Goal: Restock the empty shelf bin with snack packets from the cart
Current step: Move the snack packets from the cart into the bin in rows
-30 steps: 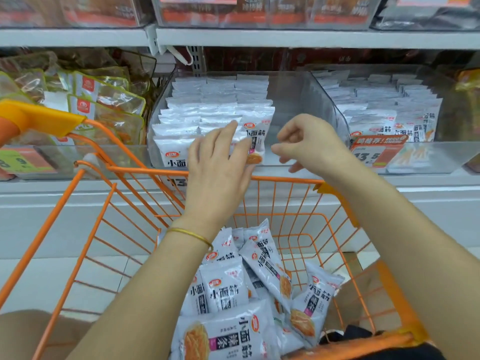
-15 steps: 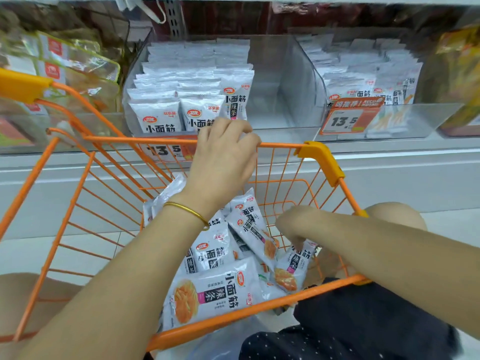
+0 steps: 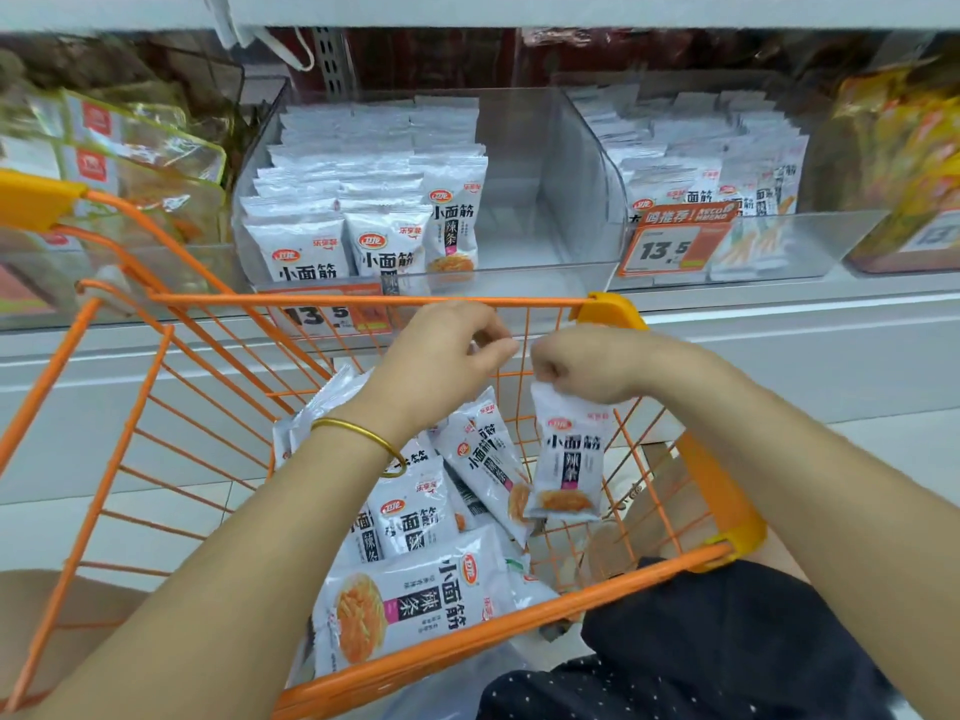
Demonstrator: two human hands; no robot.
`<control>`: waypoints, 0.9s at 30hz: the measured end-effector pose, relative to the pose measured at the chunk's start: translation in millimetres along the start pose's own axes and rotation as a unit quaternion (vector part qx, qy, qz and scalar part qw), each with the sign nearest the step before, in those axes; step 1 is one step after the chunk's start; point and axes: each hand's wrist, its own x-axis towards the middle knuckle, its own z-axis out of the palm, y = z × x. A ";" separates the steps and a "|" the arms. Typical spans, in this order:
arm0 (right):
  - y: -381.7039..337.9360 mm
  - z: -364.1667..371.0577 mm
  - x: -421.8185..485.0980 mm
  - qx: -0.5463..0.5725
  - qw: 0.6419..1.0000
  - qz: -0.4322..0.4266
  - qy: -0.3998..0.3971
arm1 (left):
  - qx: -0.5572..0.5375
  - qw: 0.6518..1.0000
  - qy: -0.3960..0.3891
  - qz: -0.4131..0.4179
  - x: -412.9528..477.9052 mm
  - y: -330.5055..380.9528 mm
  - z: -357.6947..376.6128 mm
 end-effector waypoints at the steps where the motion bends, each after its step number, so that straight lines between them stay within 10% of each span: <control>1: 1.6 -9.3 -4.8 0.016 0.999 -0.003 0.042 | -0.041 0.998 -0.021 -0.034 -0.5 1.9 1.3; 9: 0.0 -37.2 -12.3 0.290 0.905 -0.002 0.311 | -0.299 0.937 -0.107 -0.147 -4.3 18.0 -6.9; 13: -1.7 -29.3 -13.3 0.620 0.760 0.003 0.193 | -0.360 0.913 0.011 -0.193 2.8 17.4 -21.7; 17: -7.8 -20.0 -4.7 0.635 0.768 -0.073 0.033 | -0.316 0.921 0.130 -0.186 15.3 13.0 -35.5; 23: 1.3 -57.3 25.5 0.646 0.743 -0.042 0.171 | 0.004 0.962 0.255 -0.094 17.7 -14.0 -40.7; 27: 10.3 -81.2 57.3 0.499 0.828 0.026 0.257 | 0.220 0.960 0.167 -0.032 11.8 -35.1 -26.9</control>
